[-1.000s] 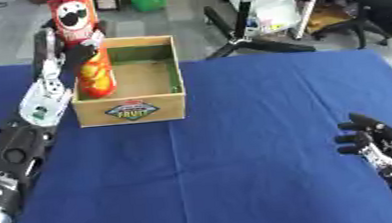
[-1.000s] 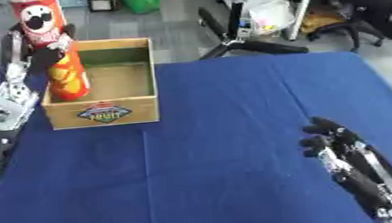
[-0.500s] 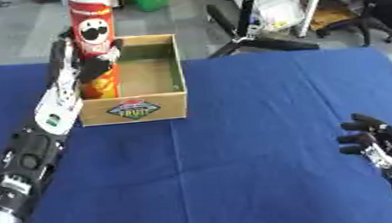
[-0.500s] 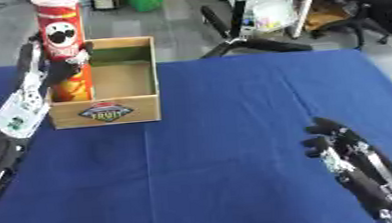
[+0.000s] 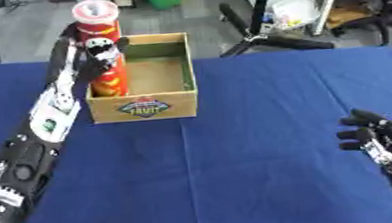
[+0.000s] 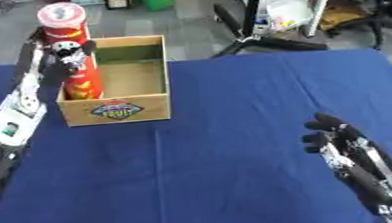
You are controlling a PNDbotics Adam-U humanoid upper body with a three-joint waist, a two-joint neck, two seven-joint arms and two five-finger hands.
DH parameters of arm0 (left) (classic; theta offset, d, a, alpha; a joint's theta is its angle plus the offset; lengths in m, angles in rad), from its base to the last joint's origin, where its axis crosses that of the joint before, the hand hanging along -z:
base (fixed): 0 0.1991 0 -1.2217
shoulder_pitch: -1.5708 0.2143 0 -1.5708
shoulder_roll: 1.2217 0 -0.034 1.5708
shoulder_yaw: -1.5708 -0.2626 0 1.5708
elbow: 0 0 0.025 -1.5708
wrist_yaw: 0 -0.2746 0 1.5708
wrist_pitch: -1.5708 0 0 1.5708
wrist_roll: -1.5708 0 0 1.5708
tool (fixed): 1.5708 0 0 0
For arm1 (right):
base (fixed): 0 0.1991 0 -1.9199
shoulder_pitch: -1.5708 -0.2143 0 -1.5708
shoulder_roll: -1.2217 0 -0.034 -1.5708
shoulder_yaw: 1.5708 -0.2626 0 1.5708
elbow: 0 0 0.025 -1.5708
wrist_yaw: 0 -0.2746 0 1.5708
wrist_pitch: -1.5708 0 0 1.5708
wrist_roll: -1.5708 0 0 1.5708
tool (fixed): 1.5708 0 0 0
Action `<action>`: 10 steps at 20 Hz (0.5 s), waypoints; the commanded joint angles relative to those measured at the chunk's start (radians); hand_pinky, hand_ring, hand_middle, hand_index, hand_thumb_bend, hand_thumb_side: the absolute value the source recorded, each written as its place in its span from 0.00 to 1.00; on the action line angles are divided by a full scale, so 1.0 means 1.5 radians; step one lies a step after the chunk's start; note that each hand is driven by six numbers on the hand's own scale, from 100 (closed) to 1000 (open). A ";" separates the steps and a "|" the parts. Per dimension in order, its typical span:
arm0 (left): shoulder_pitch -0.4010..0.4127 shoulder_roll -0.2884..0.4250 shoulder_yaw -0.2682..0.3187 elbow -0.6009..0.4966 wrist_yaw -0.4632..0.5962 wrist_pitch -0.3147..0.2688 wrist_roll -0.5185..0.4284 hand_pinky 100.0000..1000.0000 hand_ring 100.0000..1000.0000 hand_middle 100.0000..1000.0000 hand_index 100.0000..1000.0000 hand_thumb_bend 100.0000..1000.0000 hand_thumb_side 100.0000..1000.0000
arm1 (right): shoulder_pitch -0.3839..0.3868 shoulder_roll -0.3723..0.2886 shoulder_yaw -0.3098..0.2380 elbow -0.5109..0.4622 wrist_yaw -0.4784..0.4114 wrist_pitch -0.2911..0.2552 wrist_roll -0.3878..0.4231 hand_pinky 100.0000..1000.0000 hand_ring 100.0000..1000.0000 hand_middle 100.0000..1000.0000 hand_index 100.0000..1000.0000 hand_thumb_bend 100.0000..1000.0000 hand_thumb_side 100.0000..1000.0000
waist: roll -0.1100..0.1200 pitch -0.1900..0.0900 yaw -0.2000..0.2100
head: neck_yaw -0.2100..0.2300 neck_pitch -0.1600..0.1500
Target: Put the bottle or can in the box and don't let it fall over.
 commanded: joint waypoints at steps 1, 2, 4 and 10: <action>0.007 0.035 -0.006 -0.084 0.049 0.021 -0.017 0.76 0.80 0.86 0.93 0.48 0.80 | -0.008 -0.016 -0.012 -0.013 0.006 -0.002 -0.007 0.71 0.74 0.77 0.90 0.00 0.43 | 0.003 -0.020 0.009 | -0.008 0.000; 0.016 0.040 -0.007 -0.111 0.069 0.028 -0.021 0.75 0.80 0.86 0.93 0.45 0.82 | -0.008 -0.017 -0.014 -0.014 0.008 -0.003 -0.009 0.71 0.74 0.77 0.90 0.00 0.43 | 0.003 -0.022 0.015 | -0.010 0.001; 0.037 0.050 -0.004 -0.168 0.116 0.040 -0.021 0.75 0.79 0.85 0.92 0.43 0.82 | -0.008 -0.017 -0.018 -0.017 0.010 -0.003 -0.013 0.71 0.74 0.77 0.90 0.00 0.43 | 0.004 -0.024 0.027 | -0.012 0.001; 0.139 0.077 0.018 -0.354 0.270 0.077 -0.001 0.69 0.75 0.82 0.90 0.24 0.89 | -0.009 -0.018 -0.048 -0.033 0.020 -0.013 -0.051 0.71 0.74 0.77 0.89 0.00 0.42 | 0.011 -0.031 0.072 | -0.023 0.002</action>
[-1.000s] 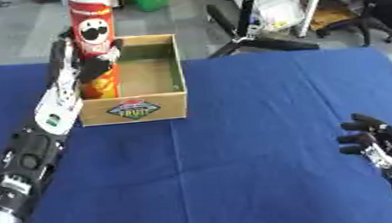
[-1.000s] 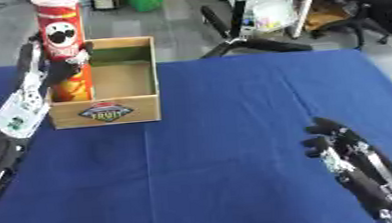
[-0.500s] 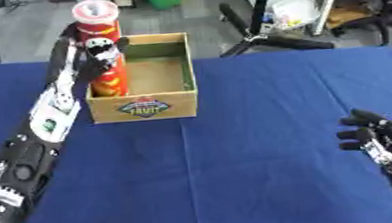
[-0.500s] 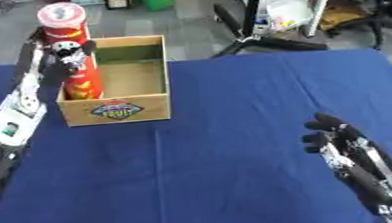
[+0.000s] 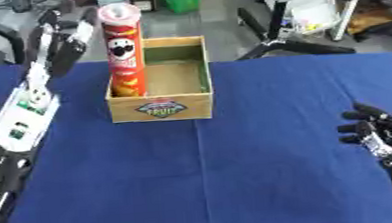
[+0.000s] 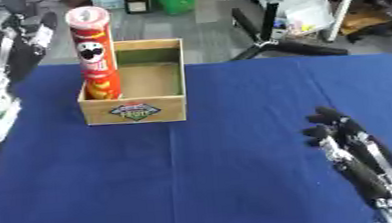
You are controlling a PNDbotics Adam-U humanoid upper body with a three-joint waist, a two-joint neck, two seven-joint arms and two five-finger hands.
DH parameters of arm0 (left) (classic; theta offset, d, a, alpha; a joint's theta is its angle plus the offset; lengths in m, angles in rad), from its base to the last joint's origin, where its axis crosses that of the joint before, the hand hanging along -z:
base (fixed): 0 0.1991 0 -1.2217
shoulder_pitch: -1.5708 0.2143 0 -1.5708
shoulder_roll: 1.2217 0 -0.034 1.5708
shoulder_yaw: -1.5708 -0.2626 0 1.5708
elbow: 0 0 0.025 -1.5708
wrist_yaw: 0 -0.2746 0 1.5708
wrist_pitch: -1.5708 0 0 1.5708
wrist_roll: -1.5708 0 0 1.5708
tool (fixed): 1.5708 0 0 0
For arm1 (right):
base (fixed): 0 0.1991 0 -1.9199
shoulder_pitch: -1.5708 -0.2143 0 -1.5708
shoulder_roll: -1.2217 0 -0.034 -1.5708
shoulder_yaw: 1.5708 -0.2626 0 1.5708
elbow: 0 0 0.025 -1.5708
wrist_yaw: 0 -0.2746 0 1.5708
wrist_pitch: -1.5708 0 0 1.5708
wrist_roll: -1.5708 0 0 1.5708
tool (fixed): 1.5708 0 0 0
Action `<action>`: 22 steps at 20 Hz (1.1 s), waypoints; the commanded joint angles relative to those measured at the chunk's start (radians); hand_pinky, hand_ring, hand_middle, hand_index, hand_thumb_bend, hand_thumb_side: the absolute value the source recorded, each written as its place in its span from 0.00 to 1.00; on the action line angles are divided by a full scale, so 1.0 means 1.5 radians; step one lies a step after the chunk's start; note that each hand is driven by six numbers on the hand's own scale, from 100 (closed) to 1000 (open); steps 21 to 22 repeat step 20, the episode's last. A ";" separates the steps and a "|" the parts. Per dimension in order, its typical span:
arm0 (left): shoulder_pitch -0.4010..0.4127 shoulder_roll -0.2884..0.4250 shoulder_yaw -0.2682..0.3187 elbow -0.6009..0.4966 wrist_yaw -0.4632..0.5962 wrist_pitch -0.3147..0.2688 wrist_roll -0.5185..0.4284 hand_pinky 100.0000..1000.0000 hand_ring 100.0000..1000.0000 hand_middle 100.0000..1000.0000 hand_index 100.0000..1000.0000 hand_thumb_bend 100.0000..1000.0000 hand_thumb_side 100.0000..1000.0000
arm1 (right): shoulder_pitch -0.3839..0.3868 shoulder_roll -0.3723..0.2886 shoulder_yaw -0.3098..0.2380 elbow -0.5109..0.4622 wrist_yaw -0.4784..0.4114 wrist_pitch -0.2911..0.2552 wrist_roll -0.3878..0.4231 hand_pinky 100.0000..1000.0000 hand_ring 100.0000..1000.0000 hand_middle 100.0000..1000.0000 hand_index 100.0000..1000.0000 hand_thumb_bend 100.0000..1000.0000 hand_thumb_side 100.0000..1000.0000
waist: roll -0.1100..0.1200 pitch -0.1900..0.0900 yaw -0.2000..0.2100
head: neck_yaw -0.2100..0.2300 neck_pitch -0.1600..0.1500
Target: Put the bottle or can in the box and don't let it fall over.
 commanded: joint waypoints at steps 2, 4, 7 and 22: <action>0.054 0.032 0.029 -0.126 0.092 0.019 0.014 0.68 0.75 0.81 0.89 0.21 0.88 | -0.011 -0.015 -0.026 -0.029 0.009 -0.008 -0.035 0.71 0.74 0.77 0.89 0.00 0.42 | 0.004 -0.017 0.015 | -0.010 0.000; 0.102 0.029 0.042 -0.170 0.121 0.021 0.019 0.68 0.75 0.81 0.89 0.19 0.87 | -0.014 -0.011 -0.034 -0.036 0.011 -0.012 -0.054 0.71 0.74 0.77 0.89 0.00 0.43 | 0.004 -0.018 0.024 | -0.014 -0.002; 0.166 0.011 0.062 -0.210 0.143 0.022 0.024 0.68 0.75 0.81 0.88 0.17 0.86 | -0.016 -0.004 -0.041 -0.043 0.009 -0.017 -0.081 0.71 0.74 0.78 0.88 0.00 0.42 | 0.003 -0.021 0.033 | -0.015 0.000; 0.314 -0.115 0.088 -0.255 0.098 0.003 -0.067 0.67 0.74 0.81 0.90 0.10 0.86 | -0.001 0.021 -0.048 -0.022 0.038 -0.010 -0.170 0.71 0.78 0.81 0.88 0.00 0.42 | -0.004 -0.036 0.041 | -0.002 0.023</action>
